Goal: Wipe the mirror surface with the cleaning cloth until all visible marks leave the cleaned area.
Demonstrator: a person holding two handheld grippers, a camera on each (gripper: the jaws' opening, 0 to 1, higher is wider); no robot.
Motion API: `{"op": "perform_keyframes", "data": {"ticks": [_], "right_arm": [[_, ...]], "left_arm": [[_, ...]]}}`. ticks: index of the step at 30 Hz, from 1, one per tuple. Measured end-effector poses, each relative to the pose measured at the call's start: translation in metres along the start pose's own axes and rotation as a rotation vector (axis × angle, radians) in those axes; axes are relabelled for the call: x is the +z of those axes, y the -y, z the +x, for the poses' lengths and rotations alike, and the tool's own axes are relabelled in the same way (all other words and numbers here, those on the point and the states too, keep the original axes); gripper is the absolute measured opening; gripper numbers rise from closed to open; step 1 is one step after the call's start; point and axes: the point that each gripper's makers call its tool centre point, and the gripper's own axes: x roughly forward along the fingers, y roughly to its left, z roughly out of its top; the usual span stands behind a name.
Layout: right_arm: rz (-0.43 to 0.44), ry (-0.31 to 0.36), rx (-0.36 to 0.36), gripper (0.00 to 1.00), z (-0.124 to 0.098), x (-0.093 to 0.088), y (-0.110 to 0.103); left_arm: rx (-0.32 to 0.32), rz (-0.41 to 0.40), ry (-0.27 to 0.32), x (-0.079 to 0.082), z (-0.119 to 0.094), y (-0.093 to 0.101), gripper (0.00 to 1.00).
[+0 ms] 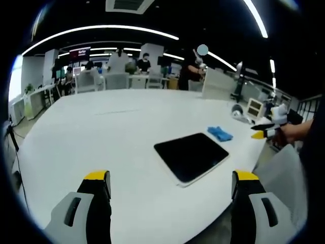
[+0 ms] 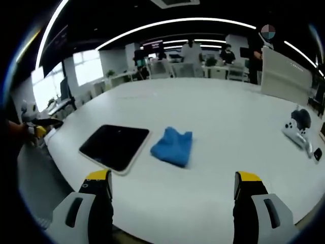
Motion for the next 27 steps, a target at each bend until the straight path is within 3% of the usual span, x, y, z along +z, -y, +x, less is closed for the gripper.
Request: {"op": "perform_keyframes", "data": {"ticks": [4, 6, 7, 9, 11, 12, 18, 24, 27], "right_arm": [[0.029, -0.005, -0.016, 1.0, 0.004, -0.004, 0.003], [0.117, -0.007, -0.025, 1.0, 0.003, -0.005, 0.003], [0.161, 0.024, -0.018, 1.0, 0.001, 0.001, 0.0], [0.139, 0.015, -0.012, 0.99, -0.001, 0.003, -0.002], [0.102, 0.013, 0.005, 0.97, -0.003, 0.005, -0.006], [0.053, 0.002, -0.015, 0.95, -0.004, 0.005, -0.001], [0.086, 0.017, -0.024, 0.97, -0.006, 0.013, 0.004], [0.034, 0.052, -0.021, 1.0, -0.011, 0.017, -0.002], [0.059, 0.065, -0.028, 1.0, -0.013, 0.016, -0.004]], "left_arm": [[-0.007, -0.009, 0.008, 0.001, -0.001, 0.0, 0.99], [-0.002, -0.012, 0.008, 0.002, -0.002, -0.002, 0.99], [-0.004, -0.018, 0.005, 0.003, -0.002, -0.003, 0.99], [0.002, -0.015, 0.016, 0.006, -0.002, -0.007, 0.99], [0.049, -0.01, 0.041, 0.012, -0.003, -0.017, 0.99], [0.048, -0.02, 0.044, 0.012, -0.004, -0.017, 0.99], [0.034, -0.002, 0.04, 0.011, -0.004, -0.011, 0.99], [0.037, -0.012, 0.053, 0.011, -0.003, -0.012, 0.99], [0.045, -0.008, 0.056, 0.011, -0.005, -0.013, 0.99]]}}
